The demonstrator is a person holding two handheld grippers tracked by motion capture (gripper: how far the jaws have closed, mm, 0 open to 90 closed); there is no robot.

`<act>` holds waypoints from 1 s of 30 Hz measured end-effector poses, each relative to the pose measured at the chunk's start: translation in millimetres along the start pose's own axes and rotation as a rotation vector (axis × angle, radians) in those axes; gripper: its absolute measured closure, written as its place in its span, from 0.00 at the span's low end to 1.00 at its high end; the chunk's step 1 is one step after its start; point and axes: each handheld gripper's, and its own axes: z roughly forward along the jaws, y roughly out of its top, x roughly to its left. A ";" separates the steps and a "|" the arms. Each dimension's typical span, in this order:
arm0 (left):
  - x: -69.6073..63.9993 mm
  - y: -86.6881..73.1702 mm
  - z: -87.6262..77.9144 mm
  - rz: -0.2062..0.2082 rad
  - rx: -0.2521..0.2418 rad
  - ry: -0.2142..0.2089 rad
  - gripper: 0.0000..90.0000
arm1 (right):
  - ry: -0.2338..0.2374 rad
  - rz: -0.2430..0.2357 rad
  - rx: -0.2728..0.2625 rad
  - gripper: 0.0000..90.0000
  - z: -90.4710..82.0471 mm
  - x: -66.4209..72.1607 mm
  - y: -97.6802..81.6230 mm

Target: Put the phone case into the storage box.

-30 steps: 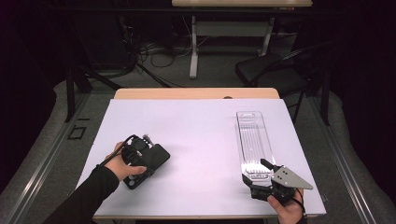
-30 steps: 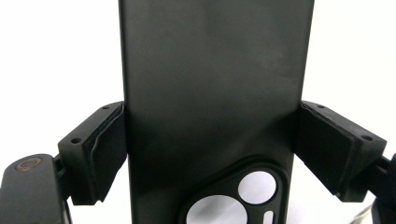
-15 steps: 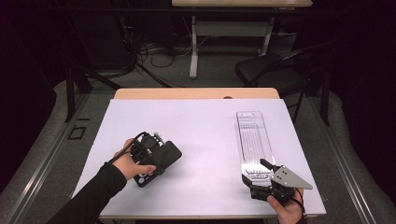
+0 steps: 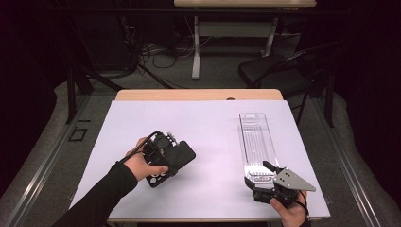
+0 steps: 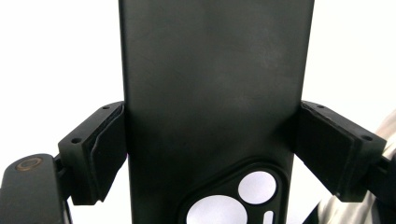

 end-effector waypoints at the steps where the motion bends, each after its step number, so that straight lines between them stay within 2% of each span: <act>1: -1.1 1.6 0.0 0.007 0.000 -0.004 0.16 | 0.002 -0.005 0.004 0.16 0.0 0.0 0.1; 10: -11.4 19.3 -3.2 0.041 0.003 -0.025 0.16 | 0.011 -0.029 0.007 0.16 2.8 3.7 2.4; 18: -19.8 34.3 -5.1 0.072 0.007 -0.037 0.16 | 0.032 -0.028 0.027 0.16 5.9 4.2 9.5; 25: -21.5 43.4 -3.3 0.084 0.016 -0.045 0.16 | 0.050 -0.020 0.049 0.16 13.5 3.3 18.7; 30: -22.8 47.6 -2.7 0.084 0.018 -0.049 0.16 | 0.059 -0.041 0.069 0.16 20.6 2.7 26.7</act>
